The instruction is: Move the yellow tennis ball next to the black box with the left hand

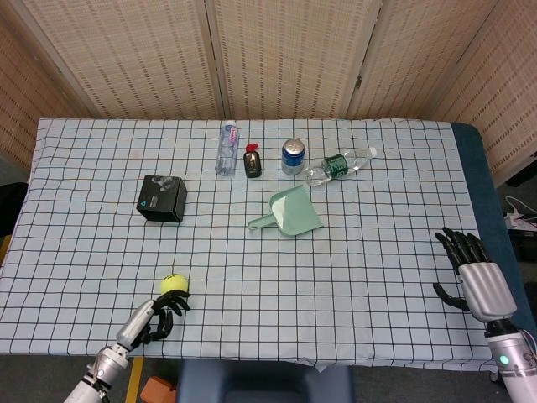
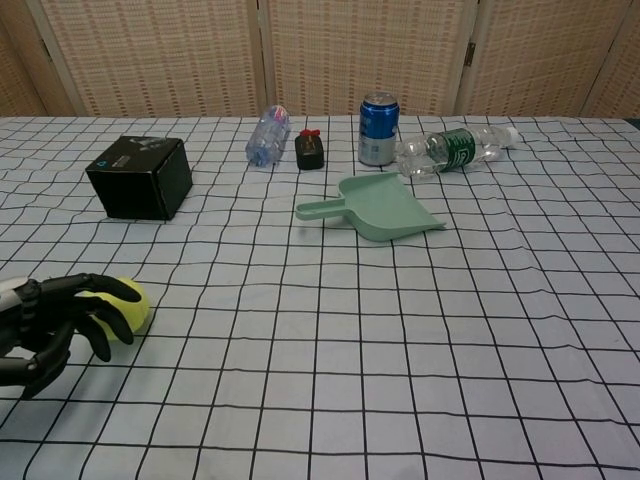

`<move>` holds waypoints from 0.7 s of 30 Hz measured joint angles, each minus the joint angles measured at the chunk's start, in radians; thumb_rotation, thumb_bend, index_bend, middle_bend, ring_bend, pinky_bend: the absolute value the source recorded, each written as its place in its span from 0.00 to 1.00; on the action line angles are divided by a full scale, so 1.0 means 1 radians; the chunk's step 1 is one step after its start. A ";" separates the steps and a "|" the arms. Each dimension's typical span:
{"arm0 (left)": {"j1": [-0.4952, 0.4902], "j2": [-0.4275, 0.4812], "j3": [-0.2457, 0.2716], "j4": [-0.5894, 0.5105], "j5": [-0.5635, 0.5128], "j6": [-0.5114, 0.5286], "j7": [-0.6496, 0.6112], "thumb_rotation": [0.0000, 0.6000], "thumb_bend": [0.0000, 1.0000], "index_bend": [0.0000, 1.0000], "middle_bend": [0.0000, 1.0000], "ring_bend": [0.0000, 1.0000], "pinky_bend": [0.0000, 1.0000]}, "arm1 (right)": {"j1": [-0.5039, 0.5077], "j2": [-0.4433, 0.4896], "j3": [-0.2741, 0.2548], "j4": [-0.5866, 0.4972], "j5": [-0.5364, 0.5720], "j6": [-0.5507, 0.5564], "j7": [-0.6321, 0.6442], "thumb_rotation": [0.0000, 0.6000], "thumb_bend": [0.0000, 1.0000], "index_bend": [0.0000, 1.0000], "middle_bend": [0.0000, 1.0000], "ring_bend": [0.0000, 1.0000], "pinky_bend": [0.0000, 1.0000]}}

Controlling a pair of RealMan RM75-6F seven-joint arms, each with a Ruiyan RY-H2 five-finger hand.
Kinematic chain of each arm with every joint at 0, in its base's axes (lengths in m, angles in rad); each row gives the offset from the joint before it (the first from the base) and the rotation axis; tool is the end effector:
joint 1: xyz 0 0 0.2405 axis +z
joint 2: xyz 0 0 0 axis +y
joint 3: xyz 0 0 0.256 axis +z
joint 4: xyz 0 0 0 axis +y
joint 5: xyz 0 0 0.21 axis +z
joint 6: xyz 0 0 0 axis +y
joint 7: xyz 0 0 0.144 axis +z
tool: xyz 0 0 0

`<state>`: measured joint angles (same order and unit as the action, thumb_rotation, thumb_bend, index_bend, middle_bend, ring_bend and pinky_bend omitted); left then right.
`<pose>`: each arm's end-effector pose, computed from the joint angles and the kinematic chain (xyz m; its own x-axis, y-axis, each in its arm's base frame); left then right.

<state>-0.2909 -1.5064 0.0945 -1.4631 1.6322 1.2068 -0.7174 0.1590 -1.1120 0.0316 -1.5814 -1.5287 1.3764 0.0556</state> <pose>-0.2492 0.1885 -0.0133 -0.3815 0.5101 0.7709 0.8908 -0.0199 0.4540 -0.3081 -0.1999 0.1462 0.3902 -0.0988 0.9154 -0.9194 -0.0961 0.3815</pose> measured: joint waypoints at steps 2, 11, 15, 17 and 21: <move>-0.001 -0.002 -0.003 -0.010 -0.011 -0.002 0.008 1.00 0.74 0.26 0.37 0.41 0.74 | 0.001 -0.001 0.000 0.001 0.001 -0.002 0.000 1.00 0.21 0.02 0.00 0.00 0.02; 0.005 -0.007 -0.019 -0.063 -0.081 -0.017 0.056 1.00 0.74 0.26 0.37 0.41 0.74 | 0.001 -0.003 -0.003 0.003 -0.002 -0.004 -0.005 1.00 0.20 0.02 0.00 0.00 0.02; 0.003 -0.023 -0.031 -0.065 -0.113 -0.038 0.069 1.00 0.74 0.26 0.37 0.41 0.74 | 0.001 -0.004 -0.003 0.003 -0.001 -0.005 -0.005 1.00 0.21 0.02 0.00 0.00 0.02; -0.003 -0.032 -0.038 -0.058 -0.124 -0.050 0.076 1.00 0.74 0.26 0.37 0.41 0.74 | 0.001 -0.004 -0.003 0.004 -0.001 -0.005 -0.004 1.00 0.21 0.02 0.00 0.00 0.02; -0.014 -0.045 -0.055 -0.036 -0.145 -0.070 0.092 1.00 0.74 0.26 0.37 0.41 0.74 | 0.001 -0.003 -0.002 0.004 0.000 -0.003 -0.002 1.00 0.21 0.02 0.00 0.00 0.02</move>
<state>-0.3052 -1.5518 0.0396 -1.4992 1.4876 1.1364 -0.6254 0.1604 -1.1154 0.0300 -1.5777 -1.5289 1.3729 0.0539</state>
